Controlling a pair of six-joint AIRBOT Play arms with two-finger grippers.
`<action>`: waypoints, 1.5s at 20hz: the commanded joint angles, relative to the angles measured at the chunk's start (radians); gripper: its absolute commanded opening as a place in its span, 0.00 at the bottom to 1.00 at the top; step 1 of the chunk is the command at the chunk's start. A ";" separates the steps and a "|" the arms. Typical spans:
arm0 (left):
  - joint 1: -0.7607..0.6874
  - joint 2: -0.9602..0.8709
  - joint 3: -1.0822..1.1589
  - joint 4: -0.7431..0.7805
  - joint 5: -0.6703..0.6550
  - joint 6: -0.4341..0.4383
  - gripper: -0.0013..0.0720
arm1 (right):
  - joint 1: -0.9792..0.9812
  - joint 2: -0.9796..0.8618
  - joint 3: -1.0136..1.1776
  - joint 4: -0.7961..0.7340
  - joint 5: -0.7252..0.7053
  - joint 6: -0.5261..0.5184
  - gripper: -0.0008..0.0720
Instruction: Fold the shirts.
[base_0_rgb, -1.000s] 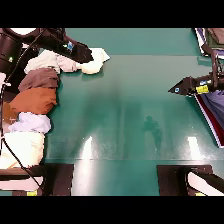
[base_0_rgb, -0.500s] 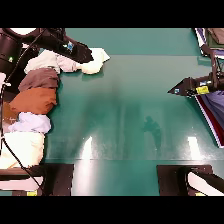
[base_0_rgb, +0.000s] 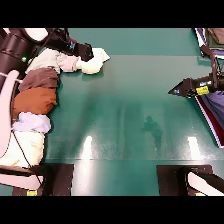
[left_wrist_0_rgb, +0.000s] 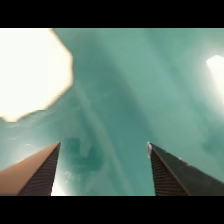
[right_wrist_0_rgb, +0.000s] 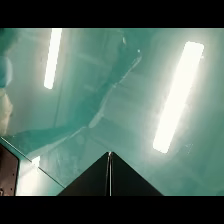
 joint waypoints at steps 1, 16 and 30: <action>0.048 -0.132 -0.001 0.096 0.117 -0.065 0.88 | 0.001 0.001 0.000 0.001 0.006 0.000 0.04; 0.079 -0.384 0.065 0.067 0.411 -0.063 0.05 | 0.001 0.001 0.000 0.002 -0.006 0.001 0.04; -0.115 0.264 0.253 -0.124 -0.308 0.181 0.05 | -0.008 0.001 0.539 0.000 -0.177 0.003 0.04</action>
